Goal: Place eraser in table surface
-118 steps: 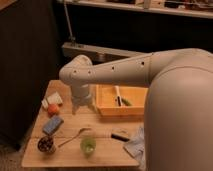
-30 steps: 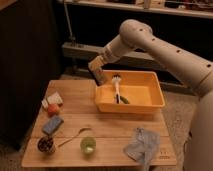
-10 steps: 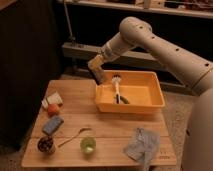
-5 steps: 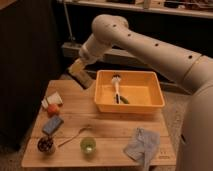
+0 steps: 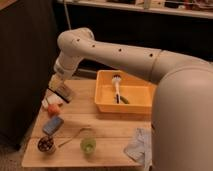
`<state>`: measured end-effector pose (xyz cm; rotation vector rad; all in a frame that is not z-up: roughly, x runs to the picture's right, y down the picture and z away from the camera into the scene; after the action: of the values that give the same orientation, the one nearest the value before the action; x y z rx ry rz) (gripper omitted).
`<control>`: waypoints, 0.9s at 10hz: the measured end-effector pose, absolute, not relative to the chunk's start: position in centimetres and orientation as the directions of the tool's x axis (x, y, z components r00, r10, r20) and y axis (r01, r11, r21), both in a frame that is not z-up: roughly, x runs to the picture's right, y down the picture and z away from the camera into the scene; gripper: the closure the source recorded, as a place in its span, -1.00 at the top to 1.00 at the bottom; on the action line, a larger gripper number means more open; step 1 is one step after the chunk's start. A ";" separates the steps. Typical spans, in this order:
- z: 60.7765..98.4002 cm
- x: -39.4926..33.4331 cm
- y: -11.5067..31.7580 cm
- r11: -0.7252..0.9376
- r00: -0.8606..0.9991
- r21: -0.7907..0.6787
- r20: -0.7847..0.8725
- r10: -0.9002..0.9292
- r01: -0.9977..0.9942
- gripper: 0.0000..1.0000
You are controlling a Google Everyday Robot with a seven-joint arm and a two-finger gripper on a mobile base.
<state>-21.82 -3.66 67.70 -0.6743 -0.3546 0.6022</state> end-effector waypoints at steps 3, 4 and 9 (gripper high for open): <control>72.1 -19.8 -2.2 0.567 0.760 -0.684 0.029 0.649 -0.458 -1.00; 74.8 -18.5 -1.5 0.541 0.752 -0.685 -0.017 0.659 -0.489 -1.00; 80.2 -17.0 0.7 0.492 0.769 -0.682 -0.163 0.618 -0.541 -0.98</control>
<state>-16.95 0.73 80.20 -0.7877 -0.1082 0.7047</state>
